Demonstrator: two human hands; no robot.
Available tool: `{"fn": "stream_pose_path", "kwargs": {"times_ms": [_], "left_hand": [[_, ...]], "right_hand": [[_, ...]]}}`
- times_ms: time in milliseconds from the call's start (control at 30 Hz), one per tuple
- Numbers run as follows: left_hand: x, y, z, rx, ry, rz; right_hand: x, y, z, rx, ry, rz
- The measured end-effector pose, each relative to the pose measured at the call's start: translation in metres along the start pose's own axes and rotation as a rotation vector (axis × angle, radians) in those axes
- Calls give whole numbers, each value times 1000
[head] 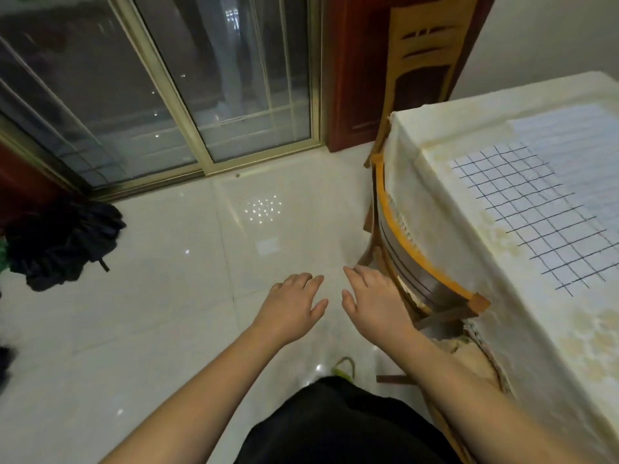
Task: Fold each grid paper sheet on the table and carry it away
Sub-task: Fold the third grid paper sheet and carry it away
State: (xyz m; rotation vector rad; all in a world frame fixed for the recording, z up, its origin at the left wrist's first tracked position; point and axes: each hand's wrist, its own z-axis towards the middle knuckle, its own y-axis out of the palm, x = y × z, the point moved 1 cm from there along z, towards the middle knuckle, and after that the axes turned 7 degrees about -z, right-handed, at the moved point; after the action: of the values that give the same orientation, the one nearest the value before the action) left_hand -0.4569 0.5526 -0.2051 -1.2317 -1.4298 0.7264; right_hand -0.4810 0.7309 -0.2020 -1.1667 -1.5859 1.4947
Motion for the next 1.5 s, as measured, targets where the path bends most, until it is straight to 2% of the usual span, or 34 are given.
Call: {"fn": "stream_pose_path", "kwargs": {"times_ms": [233,500,700,933,1100,1333,1500], "left_hand": [[-9,-40,83,-5,27,7],[1,-60,174,-43,214,-43],[0,-89,263,-63,410,-55],[2,-143,350,-83,690,-26],[42,-143,385,-156,903,23],[113,-115,405,-297,1082,60],[164,-84,414,-360,1149,117]], "right_hand": [[35,-23,71,60,55,27],[67,-33,129,34,184,65],[95,-51,184,130,379,93],[118,-67,231,91,692,104],[141,-71,218,105,913,157],[169,-70,170,148,1147,185],[196,-60,141,212,1243,238]]}}
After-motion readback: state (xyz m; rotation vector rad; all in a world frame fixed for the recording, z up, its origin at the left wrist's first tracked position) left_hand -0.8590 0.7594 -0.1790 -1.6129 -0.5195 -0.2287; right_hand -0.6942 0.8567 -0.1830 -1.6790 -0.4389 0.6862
